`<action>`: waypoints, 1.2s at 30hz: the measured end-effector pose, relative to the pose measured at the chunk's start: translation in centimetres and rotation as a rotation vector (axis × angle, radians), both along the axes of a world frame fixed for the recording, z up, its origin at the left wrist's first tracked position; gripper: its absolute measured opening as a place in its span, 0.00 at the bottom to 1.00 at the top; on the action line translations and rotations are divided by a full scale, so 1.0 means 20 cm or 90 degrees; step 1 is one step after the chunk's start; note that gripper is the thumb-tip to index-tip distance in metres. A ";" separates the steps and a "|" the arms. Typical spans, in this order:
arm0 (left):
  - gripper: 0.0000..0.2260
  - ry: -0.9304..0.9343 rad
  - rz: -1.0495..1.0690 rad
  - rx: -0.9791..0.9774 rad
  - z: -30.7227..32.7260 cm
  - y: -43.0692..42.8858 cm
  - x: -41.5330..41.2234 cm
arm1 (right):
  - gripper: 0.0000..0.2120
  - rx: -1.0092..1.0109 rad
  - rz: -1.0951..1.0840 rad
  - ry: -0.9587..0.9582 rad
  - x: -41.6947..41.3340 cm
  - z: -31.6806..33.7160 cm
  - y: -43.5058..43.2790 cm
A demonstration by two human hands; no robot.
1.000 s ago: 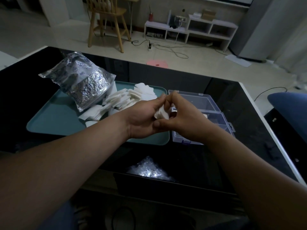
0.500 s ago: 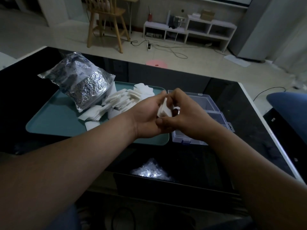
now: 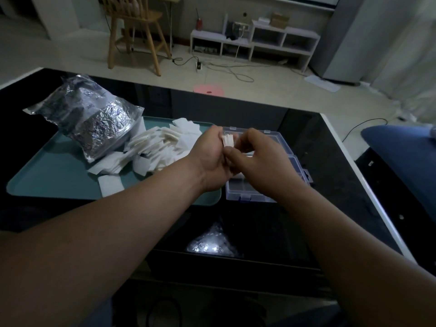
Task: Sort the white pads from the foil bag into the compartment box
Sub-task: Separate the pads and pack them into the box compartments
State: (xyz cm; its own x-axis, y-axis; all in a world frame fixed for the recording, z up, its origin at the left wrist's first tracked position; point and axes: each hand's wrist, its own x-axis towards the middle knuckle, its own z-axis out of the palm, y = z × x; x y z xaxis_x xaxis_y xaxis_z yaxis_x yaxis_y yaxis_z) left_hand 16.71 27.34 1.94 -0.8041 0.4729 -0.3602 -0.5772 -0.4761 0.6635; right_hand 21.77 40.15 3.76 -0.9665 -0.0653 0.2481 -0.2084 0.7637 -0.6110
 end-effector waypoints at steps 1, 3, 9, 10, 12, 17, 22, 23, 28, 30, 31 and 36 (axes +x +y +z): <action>0.15 0.007 0.006 0.005 -0.01 0.01 -0.01 | 0.12 0.007 -0.007 0.003 0.00 0.00 0.01; 0.16 0.032 0.015 0.017 -0.01 0.03 -0.01 | 0.10 0.023 -0.038 0.008 -0.01 0.00 0.03; 0.15 0.091 0.126 -0.109 0.03 0.16 0.02 | 0.06 -0.056 -0.101 -0.034 -0.06 0.02 0.13; 0.15 0.114 0.116 -0.128 0.04 0.18 0.03 | 0.06 -0.084 -0.098 -0.055 -0.07 0.03 0.15; 0.19 0.217 0.101 -0.261 0.04 0.22 0.04 | 0.05 -0.132 -0.117 -0.076 -0.09 0.05 0.23; 0.16 0.608 0.002 -0.641 0.00 0.30 0.03 | 0.06 -0.166 -0.242 -0.092 -0.14 0.05 0.56; 0.16 0.751 -0.192 -0.842 -0.13 0.38 0.04 | 0.05 -0.082 -0.260 -0.150 -0.16 -0.08 0.66; 0.14 0.749 -0.204 -0.878 -0.15 0.39 0.04 | 0.05 -0.066 -0.262 -0.149 -0.17 -0.10 0.65; 0.16 0.725 -0.189 -0.928 -0.18 0.40 0.03 | 0.06 0.014 -0.256 -0.157 -0.21 -0.14 0.66; 0.19 0.725 -0.194 -0.939 -0.19 0.41 0.03 | 0.06 0.039 -0.246 -0.165 -0.22 -0.12 0.66; 0.21 0.727 -0.202 -0.948 -0.19 0.41 0.03 | 0.06 0.057 -0.240 -0.168 -0.23 -0.11 0.65; 0.23 0.756 -0.211 -0.994 -0.20 0.45 0.03 | 0.03 0.157 -0.241 -0.184 -0.25 -0.12 0.61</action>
